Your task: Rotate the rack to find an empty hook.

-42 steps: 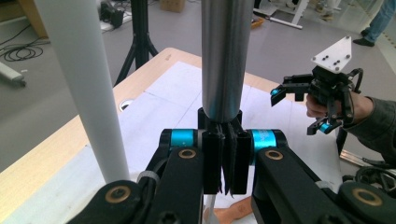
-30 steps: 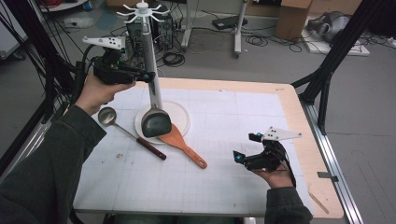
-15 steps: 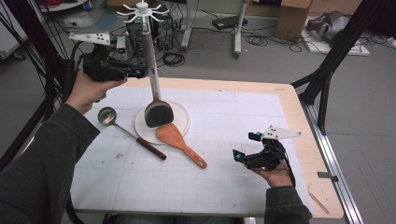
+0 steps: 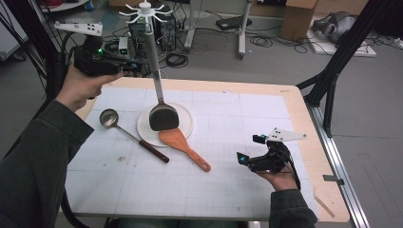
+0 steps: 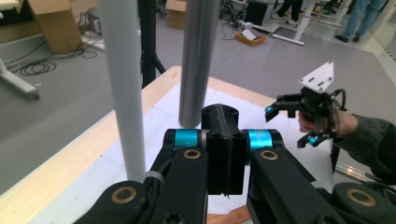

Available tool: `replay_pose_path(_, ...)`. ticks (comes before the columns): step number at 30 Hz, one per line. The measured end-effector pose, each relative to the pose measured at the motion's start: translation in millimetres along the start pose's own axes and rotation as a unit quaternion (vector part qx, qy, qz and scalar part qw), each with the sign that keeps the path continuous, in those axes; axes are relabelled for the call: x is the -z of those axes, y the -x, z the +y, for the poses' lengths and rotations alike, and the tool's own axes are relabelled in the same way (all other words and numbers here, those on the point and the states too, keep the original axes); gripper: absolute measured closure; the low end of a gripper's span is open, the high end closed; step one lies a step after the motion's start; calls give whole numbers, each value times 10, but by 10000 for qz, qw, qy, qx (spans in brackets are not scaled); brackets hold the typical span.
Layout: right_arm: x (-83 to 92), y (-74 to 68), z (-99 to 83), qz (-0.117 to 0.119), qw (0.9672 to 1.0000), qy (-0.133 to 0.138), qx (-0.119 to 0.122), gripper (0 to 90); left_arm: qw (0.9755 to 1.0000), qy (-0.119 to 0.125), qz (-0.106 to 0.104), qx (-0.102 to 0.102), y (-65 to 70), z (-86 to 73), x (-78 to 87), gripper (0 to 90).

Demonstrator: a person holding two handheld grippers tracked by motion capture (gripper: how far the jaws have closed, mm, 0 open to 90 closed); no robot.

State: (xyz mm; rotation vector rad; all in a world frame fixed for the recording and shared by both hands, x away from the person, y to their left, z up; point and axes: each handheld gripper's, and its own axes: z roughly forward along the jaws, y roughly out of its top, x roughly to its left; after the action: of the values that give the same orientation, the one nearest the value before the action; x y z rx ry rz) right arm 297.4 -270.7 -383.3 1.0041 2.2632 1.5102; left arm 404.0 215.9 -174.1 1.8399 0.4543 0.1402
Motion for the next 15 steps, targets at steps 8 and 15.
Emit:
replay_pose_path(8, 1, -1, 4, 8, 10000, 43, -22, 5, 9998, 88, -60, -171, 90, 209, 72, 897)
replay_pose_path(15, 7, 1, 1, 17, 10000, 36, -49, 5, 9995, 96, -71, -289, 123, 395, 139, 897)
